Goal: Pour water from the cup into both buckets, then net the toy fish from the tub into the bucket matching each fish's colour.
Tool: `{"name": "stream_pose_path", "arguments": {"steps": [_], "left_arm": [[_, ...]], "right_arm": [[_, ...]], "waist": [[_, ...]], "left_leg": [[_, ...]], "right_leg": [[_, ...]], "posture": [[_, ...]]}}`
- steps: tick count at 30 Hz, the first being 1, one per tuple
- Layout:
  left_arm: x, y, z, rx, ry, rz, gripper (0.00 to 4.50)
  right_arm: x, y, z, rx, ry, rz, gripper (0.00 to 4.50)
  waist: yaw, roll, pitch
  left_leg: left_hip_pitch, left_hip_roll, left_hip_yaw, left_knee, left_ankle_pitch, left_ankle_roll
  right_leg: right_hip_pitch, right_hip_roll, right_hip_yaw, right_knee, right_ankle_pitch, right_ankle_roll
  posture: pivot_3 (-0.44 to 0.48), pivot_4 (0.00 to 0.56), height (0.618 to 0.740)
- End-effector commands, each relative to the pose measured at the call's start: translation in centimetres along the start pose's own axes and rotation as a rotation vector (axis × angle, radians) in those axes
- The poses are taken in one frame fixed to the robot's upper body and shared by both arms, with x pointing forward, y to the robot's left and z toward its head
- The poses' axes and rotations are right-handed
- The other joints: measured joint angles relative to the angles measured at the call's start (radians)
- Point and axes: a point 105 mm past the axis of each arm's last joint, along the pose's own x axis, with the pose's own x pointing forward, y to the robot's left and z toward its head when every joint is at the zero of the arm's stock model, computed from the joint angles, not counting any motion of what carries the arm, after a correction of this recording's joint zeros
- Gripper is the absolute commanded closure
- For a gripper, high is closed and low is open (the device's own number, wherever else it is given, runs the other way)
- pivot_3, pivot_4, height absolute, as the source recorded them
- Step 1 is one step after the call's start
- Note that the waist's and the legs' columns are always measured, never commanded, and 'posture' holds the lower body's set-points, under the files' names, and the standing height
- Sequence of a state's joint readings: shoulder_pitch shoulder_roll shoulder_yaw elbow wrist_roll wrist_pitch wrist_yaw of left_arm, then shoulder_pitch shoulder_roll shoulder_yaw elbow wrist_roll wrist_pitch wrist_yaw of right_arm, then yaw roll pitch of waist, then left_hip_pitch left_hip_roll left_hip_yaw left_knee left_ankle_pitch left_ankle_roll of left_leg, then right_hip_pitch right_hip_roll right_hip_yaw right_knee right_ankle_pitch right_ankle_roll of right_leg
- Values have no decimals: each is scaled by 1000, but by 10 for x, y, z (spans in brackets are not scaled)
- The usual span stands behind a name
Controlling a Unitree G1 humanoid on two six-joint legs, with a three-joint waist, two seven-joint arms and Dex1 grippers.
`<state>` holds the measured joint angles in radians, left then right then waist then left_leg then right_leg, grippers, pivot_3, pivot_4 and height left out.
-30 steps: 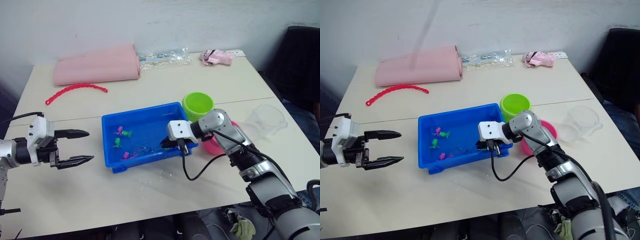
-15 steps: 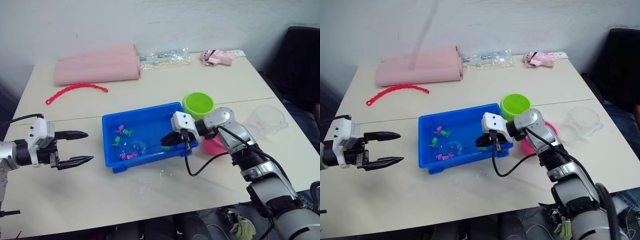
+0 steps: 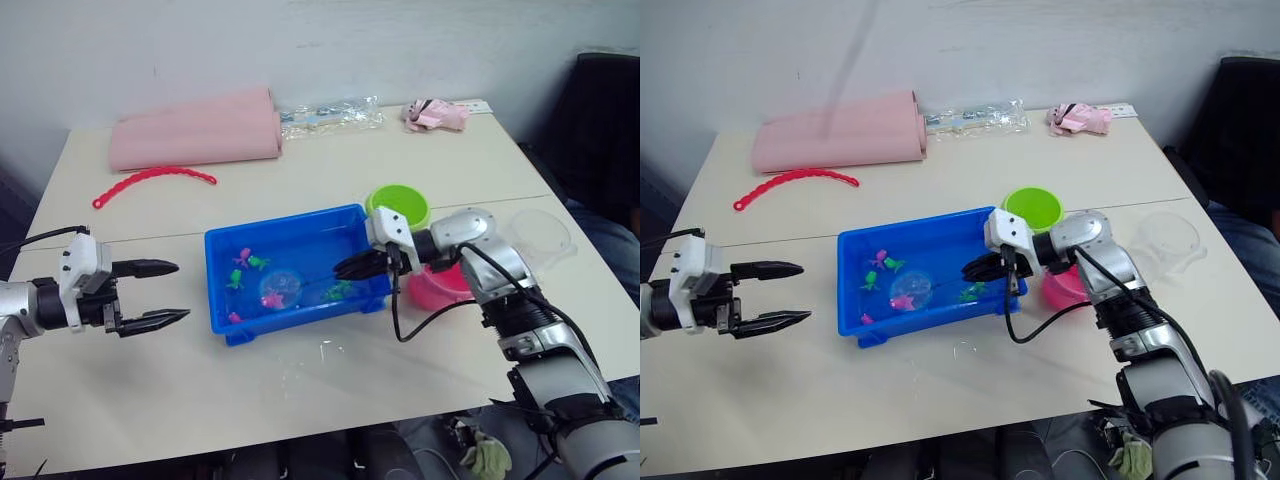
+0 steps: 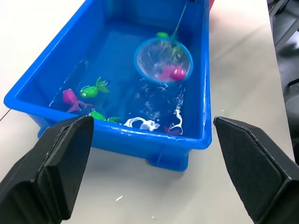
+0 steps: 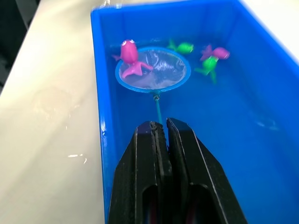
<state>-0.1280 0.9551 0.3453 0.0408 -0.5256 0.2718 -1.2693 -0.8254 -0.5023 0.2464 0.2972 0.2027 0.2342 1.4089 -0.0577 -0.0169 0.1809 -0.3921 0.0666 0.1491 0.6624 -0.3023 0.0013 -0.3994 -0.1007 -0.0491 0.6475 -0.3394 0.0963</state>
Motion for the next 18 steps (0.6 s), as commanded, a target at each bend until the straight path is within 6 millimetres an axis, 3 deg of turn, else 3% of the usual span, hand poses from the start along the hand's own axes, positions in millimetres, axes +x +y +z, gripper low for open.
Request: {"name": "stream_pose_path", "arguments": {"steps": [1, 12, 18], "left_arm": [[8, -1, 17, 13, -80, -14, 30], [24, -15, 28, -47, -202, -24, 30], [58, -29, 46, -38, -298, -116, 30]], "right_arm": [[-13, 3, 17, -22, -77, -9, 4500], [-69, 32, 38, 56, -175, -152, 4500], [-126, 53, 41, 126, -146, -419, 4500]], "waist": [[1, 0, 0], [6, 0, 0], [31, 0, 0]], "left_leg": [[0, 0, 0, 0, 0, 0], [0, 0, 0, 0, 0, 1], [0, -1, -1, 0, -1, 1]], "right_leg": [[0, 0, 0, 0, 0, 0], [0, -1, 0, -1, 0, 0], [2, -2, 0, -3, 0, 0]], "posture": [[0, 150, 740], [0, 150, 740], [0, 150, 740]]}}
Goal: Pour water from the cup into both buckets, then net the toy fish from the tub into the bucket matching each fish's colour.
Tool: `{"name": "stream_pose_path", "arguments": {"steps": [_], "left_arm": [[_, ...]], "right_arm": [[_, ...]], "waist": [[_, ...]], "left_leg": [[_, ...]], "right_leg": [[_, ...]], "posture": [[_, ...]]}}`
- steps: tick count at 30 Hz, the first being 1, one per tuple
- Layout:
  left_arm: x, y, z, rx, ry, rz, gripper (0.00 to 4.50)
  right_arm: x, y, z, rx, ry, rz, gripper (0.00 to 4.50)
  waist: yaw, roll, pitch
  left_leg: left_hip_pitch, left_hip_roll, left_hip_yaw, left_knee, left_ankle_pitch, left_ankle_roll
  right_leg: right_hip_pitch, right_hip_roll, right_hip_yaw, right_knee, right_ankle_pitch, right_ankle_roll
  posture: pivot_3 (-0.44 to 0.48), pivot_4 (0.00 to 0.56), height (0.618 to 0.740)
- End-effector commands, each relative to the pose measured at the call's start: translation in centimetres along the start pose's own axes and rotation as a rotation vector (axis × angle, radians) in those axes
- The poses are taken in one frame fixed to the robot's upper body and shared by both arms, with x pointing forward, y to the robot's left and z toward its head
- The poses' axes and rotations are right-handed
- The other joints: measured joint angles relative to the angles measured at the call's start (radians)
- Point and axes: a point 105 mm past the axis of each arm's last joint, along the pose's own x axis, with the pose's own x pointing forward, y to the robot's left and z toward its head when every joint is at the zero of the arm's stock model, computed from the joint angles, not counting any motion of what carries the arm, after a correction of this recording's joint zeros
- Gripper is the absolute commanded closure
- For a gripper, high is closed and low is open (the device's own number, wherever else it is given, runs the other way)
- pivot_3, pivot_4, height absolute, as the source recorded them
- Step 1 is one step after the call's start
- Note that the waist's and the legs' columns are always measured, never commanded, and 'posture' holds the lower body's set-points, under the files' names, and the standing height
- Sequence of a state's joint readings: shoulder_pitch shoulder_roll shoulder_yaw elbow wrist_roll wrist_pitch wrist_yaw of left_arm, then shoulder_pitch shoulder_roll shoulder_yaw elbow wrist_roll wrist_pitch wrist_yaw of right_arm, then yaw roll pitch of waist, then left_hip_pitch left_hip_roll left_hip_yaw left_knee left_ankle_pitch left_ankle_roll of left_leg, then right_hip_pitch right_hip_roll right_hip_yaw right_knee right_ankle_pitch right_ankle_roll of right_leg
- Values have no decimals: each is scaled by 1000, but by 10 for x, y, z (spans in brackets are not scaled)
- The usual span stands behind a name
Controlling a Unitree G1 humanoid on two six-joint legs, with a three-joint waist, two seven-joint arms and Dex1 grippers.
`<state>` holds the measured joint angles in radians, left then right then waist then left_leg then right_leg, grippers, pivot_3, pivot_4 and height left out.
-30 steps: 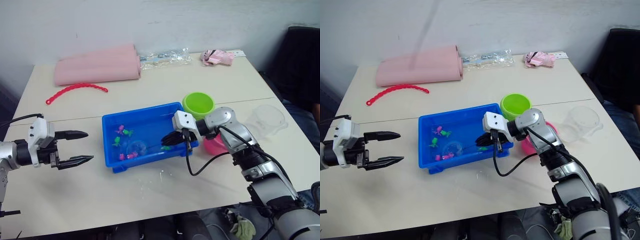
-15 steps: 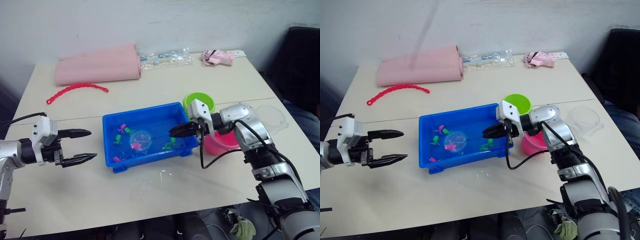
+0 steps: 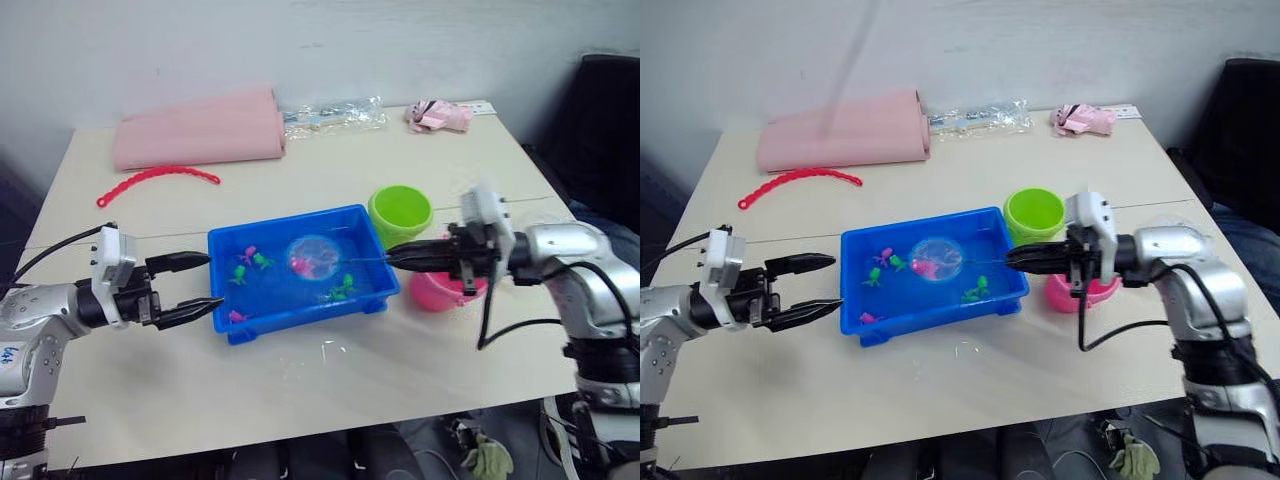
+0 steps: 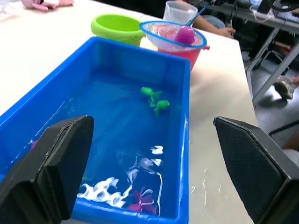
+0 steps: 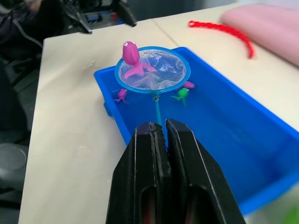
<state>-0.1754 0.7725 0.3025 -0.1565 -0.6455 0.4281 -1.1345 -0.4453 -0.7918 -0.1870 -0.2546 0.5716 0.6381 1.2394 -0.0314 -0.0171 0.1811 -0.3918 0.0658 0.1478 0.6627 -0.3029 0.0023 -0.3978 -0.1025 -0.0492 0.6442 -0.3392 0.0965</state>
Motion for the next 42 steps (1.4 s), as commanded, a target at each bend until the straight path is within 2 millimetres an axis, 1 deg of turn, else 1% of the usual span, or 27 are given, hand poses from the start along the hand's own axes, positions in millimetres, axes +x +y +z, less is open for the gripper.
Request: {"name": "stream_pose_path", "arguments": {"steps": [1, 4, 7, 11, 13, 15, 16, 19, 22, 24, 26, 28, 31, 33, 35, 39, 41, 42], "left_arm": [[24, -11, 15, 31, -70, -81, 30], [41, -12, 19, 39, -99, -102, 30], [54, -14, 17, 23, -129, -127, 30], [62, -15, 12, 8, -130, -160, 30], [63, -14, 12, 8, -130, -167, 30], [65, -13, 13, 10, -133, -176, 30], [67, -12, 13, 12, -134, -184, 30], [69, -11, 14, 13, -134, -197, 30], [71, -10, 13, 14, -136, -205, 30], [71, -9, 12, 18, -123, -220, 30], [69, -5, 11, 24, -114, -221, 30], [68, -1, 11, 28, -111, -214, 30], [65, 3, 9, 33, -105, -210, 30], [64, 4, 8, 34, -103, -202, 30], [64, 6, 7, 32, -103, -195, 30], [64, 5, 4, 27, -104, -192, 30], [65, 5, 4, 26, -104, -193, 30], [65, 6, 4, 24, -105, -192, 30]], "right_arm": [[-37, 4, 18, -35, -4, -155, 4500], [-62, 9, 15, -24, 31, -259, 4500], [-88, 10, 5, -5, 72, -391, 4500], [-119, 10, -15, -27, 155, -528, 4500], [-128, 11, -22, -47, 185, -568, 4500], [-139, 5, -28, -119, 215, -643, 4500], [-144, 6, -34, -146, 247, -659, 4500], [-150, 7, -45, -188, 284, -685, 4500], [-154, 7, -57, -304, 379, -692, 4500], [-158, 3, -61, -394, 435, -705, 4500], [-159, 2, -63, -489, 480, -674, 4500], [-159, 4, -64, -581, 512, -629, 4500], [-158, 4, -60, -720, 531, -589, 4500], [-156, 6, -58, -863, 575, -526, 4500], [-156, 8, -61, -994, 632, -466, 4500], [-161, 7, -61, -1134, 657, -476, 4500], [-160, 8, -56, -1241, 649, -476, 4500], [-159, 8, -56, -1258, 646, -479, 4500]], "waist": [[10, 0, 0], [25, 0, 0], [26, 0, 0], [28, 0, 0], [28, 0, 0], [27, 0, 0], [27, 0, 0], [28, 0, 0], [28, 0, 0], [28, 0, 0], [27, 0, 0], [27, 0, 0], [26, 0, 0], [25, 0, 0], [25, 0, 0], [25, 0, 0], [25, 0, 0], [24, 0, 0]], "left_leg": [[0, -1, 0, 0, 0, 0], [1, -2, 0, 0, 0, 1], [3, -1, 0, 1, -1, 1], [3, -1, 0, 1, 0, 1], [4, -2, 1, 1, 0, 2], [4, -2, 1, 2, 0, 2], [4, -2, 1, 2, 0, 2], [4, -2, 1, 2, 0, 2], [4, -3, 1, 2, 1, 2], [4, -3, 1, 2, 1, 2], [4, -3, 1, 3, 1, 1], [5, -3, 1, 3, 1, 1], [5, -3, 1, 2, 2, 0], [5, -3, 2, 2, 2, 0], [5, -2, 2, 2, 2, 0], [5, -2, 2, 3, 2, -1], [5, -2, 2, 3, 2, -1], [5, -2, 2, 3, 2, -1]], "right_leg": [[0, 0, 0, 0, 0, 0], [2, 2, 0, -1, 1, 1], [4, 4, 2, -1, 1, 1], [4, 6, 2, -1, 1, 1], [4, 7, 1, -1, 1, 1], [5, 7, 2, 0, 1, 2], [5, 7, 2, 0, 1, 2], [5, 7, 2, -1, 1, 3], [5, 7, 2, -1, 1, 3], [5, 8, 2, -1, 1, 3], [5, 8, 2, -1, 1, 3], [5, 8, 2, 0, 1, 3], [5, 9, 2, -1, 1, 3], [5, 9, 2, -1, 1, 3], [5, 9, 2, -1, 1, 3], [5, 8, 2, 0, 1, 3], [5, 8, 3, 0, 1, 3], [5, 8, 3, 0, 1, 3]], "posture": [[0, 150, 740], [0, 150, 740], [0, 150, 740], [0, 150, 740], [0, 150, 740], [0, 150, 740], [0, 150, 740], [0, 150, 740], [0, 150, 740], [0, 150, 740], [0, 150, 740], [0, 150, 740], [0, 150, 740], [0, 150, 740], [0, 150, 740], [0, 150, 740], [0, 150, 740], [0, 150, 740]]}}
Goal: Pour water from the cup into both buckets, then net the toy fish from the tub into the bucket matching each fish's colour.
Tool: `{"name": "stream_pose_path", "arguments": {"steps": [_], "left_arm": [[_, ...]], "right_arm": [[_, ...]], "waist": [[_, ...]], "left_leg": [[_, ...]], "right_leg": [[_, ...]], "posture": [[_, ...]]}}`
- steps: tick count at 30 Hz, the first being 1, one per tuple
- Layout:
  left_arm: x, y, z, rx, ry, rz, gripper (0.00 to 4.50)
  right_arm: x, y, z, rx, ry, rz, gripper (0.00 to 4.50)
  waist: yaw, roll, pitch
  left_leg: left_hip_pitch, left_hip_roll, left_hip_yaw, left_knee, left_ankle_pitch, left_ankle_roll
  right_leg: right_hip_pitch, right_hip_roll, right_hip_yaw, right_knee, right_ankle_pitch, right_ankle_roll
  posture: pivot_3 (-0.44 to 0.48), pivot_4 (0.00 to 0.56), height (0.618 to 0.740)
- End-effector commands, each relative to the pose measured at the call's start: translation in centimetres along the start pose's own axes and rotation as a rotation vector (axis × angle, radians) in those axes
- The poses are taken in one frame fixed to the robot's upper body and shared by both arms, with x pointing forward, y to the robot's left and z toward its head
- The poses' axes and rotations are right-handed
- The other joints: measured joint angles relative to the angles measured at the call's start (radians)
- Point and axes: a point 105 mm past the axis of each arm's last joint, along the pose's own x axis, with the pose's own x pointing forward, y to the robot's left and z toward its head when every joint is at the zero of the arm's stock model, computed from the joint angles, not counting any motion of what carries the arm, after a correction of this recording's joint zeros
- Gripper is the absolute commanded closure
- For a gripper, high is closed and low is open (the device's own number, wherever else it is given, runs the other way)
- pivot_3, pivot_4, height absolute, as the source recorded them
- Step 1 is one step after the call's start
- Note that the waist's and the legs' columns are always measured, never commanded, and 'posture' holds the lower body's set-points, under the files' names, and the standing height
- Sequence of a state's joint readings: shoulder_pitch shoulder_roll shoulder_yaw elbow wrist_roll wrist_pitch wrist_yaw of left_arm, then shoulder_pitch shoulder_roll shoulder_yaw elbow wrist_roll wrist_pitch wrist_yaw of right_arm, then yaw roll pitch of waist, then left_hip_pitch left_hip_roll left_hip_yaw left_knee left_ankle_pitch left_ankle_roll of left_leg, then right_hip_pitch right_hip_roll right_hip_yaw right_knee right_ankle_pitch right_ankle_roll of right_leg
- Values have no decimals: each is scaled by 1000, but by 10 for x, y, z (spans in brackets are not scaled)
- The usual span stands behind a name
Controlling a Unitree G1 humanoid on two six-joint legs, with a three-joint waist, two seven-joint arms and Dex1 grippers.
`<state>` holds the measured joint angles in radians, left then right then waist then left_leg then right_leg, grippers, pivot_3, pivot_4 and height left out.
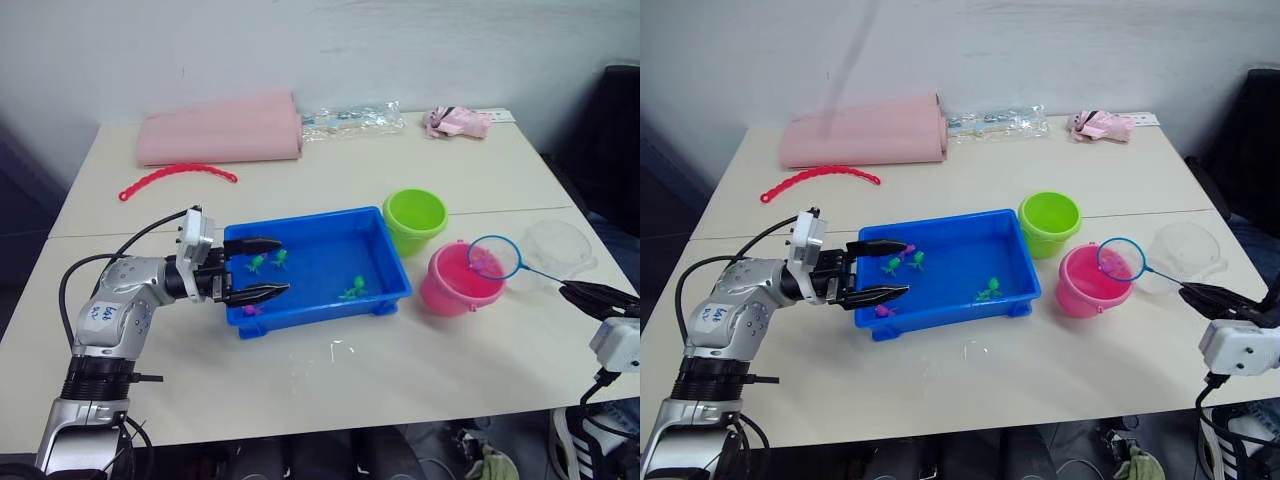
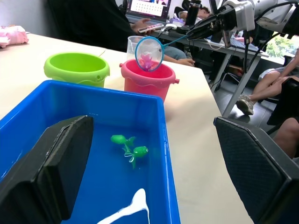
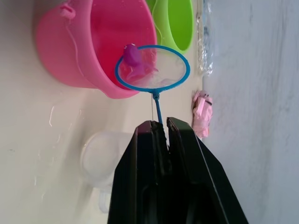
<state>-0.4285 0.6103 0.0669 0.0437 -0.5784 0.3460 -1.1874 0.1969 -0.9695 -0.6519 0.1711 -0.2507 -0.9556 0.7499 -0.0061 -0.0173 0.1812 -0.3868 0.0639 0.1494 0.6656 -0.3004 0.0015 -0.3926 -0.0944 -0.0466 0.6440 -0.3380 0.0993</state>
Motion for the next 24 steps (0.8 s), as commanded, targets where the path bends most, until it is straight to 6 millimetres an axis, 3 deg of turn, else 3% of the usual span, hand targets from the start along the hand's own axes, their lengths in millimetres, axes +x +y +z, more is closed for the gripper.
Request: {"name": "stream_pose_path", "arguments": {"steps": [1, 10, 15, 19, 24], "left_arm": [[-1, 1, 7, 40, -9, 3, 30], [-1, 2, 8, 40, -16, 21, 30], [-2, 2, 9, 45, -23, 31, 30], [-10, 4, 12, 56, -26, 60, 30], [-35, 5, 15, 65, -28, 148, 30]], "right_arm": [[-5, -19, 5, -166, -18, -108, 4500], [4, -14, 15, -235, -68, -142, 4500], [1, -13, 5, -196, -11, -162, 4500], [9, -21, 20, 38, -104, -210, 4500], [40, -43, 65, 486, -360, -160, 4500]], "waist": [[-2, 0, 0], [-14, 0, 0], [-23, 0, 0], [-24, 0, 0], [-35, 0, 0]], "left_leg": [[0, 0, 0, 0, 0, 0], [0, 0, 0, 0, 1, -1], [0, 0, 0, 0, 1, -1], [1, 1, 0, 0, 1, -1], [2, 2, 0, 0, 1, 0]], "right_leg": [[0, 0, 0, 0, 0, 0], [0, 0, 0, 1, 0, 0], [0, 0, 0, 1, 0, 0], [0, 0, 1, 1, 0, 0], [0, 0, 2, 3, 0, 0]], "posture": [[0, 150, 740], [0, 150, 740], [0, 150, 740], [0, 150, 740], [0, 150, 740]]}}
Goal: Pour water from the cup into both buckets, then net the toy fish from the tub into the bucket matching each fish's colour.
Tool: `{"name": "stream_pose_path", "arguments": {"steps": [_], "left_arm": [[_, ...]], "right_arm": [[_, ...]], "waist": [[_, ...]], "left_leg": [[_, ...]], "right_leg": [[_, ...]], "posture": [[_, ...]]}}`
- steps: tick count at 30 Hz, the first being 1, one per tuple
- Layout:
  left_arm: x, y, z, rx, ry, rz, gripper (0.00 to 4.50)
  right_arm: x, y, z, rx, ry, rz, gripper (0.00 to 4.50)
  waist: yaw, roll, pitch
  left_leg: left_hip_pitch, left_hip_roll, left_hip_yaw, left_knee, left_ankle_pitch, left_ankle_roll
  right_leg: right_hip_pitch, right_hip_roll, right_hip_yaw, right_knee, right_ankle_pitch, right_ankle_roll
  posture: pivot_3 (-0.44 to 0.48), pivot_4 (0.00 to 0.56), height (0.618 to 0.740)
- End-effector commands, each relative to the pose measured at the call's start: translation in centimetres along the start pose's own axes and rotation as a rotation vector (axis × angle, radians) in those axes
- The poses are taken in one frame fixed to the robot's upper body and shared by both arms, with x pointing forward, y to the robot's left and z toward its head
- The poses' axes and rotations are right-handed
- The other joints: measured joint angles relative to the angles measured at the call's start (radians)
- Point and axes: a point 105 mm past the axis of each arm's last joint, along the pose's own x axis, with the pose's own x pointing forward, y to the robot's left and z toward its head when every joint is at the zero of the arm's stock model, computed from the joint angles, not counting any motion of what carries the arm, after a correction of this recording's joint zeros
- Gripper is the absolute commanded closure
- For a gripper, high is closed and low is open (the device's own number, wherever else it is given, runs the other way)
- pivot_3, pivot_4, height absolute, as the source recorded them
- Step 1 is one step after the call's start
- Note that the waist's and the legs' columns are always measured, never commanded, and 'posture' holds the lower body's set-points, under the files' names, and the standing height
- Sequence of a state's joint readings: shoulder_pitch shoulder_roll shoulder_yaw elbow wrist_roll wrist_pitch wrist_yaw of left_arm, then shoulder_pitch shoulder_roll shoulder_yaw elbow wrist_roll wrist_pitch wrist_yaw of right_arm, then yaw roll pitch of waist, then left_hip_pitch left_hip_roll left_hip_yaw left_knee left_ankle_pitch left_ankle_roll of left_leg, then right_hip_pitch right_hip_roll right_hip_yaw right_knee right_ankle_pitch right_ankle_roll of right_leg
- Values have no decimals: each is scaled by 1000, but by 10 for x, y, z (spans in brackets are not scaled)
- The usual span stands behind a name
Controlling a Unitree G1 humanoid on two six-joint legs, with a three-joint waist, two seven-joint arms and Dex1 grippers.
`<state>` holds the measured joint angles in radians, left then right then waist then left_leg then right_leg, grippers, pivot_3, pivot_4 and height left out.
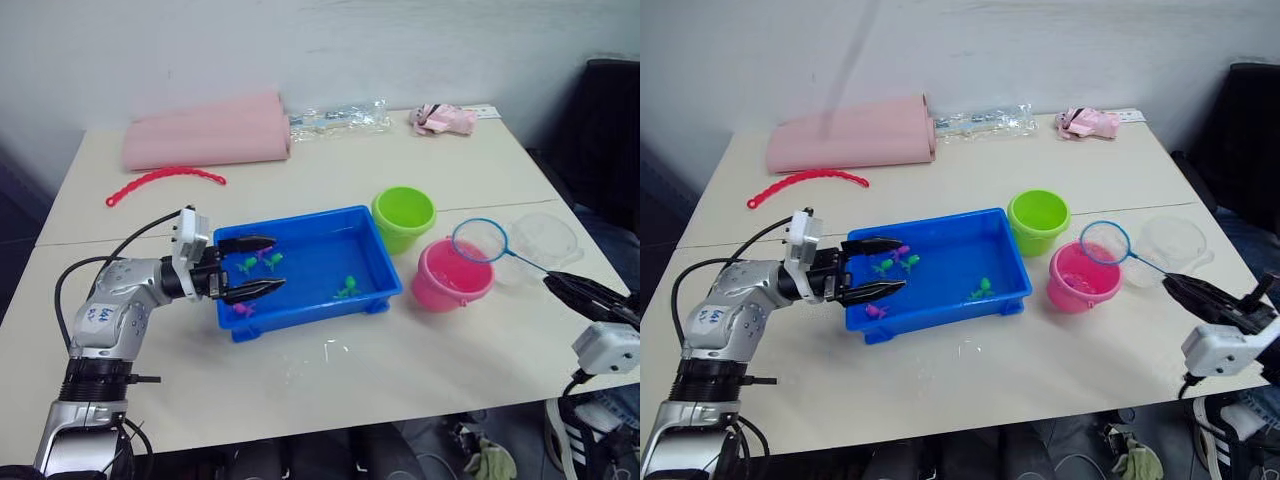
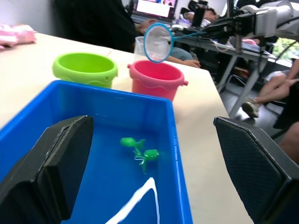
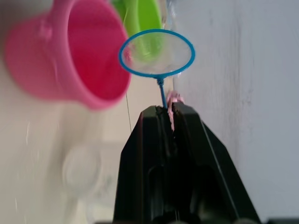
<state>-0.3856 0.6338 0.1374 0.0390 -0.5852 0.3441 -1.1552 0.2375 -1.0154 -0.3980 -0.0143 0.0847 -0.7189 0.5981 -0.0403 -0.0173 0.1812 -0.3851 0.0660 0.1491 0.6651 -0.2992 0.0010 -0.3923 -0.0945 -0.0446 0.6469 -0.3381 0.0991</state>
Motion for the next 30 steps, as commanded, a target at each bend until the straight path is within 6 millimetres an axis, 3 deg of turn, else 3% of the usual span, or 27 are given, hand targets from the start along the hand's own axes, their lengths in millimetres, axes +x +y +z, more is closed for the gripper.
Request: {"name": "stream_pose_path", "arguments": {"steps": [1, 5, 8, 13, 16, 20, 25, 30], "left_arm": [[-19, 1, 14, 61, -23, 63, 30], [-42, -1, 14, 72, -2, 146, 30], [-69, -5, 11, 84, 49, 233, 30], [-102, -12, 9, 62, 136, 315, 30], [-120, -17, 6, 38, 200, 352, 30], [-125, -19, 7, 57, 224, 373, 30], [-122, -19, 9, 75, 227, 379, 30], [-117, -20, 8, 86, 232, 373, 30]], "right_arm": [[26, -16, 35, 246, -168, 22, 4500], [62, -19, 64, 416, -296, 120, 4500], [95, 4, 85, 568, -333, 348, 4500], [136, 22, 96, 632, -264, 514, 4500], [159, 38, 103, 575, -226, 609, 4500], [178, 53, 108, 502, -195, 707, 4500], [196, 53, 111, 478, -207, 706, 4500], [196, 56, 106, 500, -182, 749, 4500]], "waist": [[-2, 0, 0], [10, -1, 0], [7, -1, 0], [13, -1, 1], [9, -2, 1], [9, -2, 1], [7, -2, 1], [4, -2, 1]], "left_leg": [[0, 0, 0, 0, 0, 0], [-1, 0, -2, 1, 0, 2], [-1, 1, -2, 1, 0, 2], [-4, 1, -3, 0, -1, 1], [-6, 0, -3, 0, -2, 2], [-6, -1, -2, 0, -2, 3], [-7, -1, -2, 0, -3, 3], [-7, -1, -2, -1, -3, 2]], "right_leg": [[0, 0, 0, 0, 0, 0], [0, -3, -1, 1, 0, 0], [0, -6, -2, 0, 0, -1], [-4, -8, -3, 1, -2, -4], [-5, -10, -5, 0, -2, -4], [-5, -11, -6, 0, -2, -4], [-6, -11, -6, 0, -1, -4], [-6, -10, -6, 0, -1, -4]], "posture": [[0, 150, 740], [0, 150, 740], [0, 150, 740], [0, 150, 740], [0, 150, 740], [0, 150, 740], [0, 150, 740], [0, 150, 740]]}}
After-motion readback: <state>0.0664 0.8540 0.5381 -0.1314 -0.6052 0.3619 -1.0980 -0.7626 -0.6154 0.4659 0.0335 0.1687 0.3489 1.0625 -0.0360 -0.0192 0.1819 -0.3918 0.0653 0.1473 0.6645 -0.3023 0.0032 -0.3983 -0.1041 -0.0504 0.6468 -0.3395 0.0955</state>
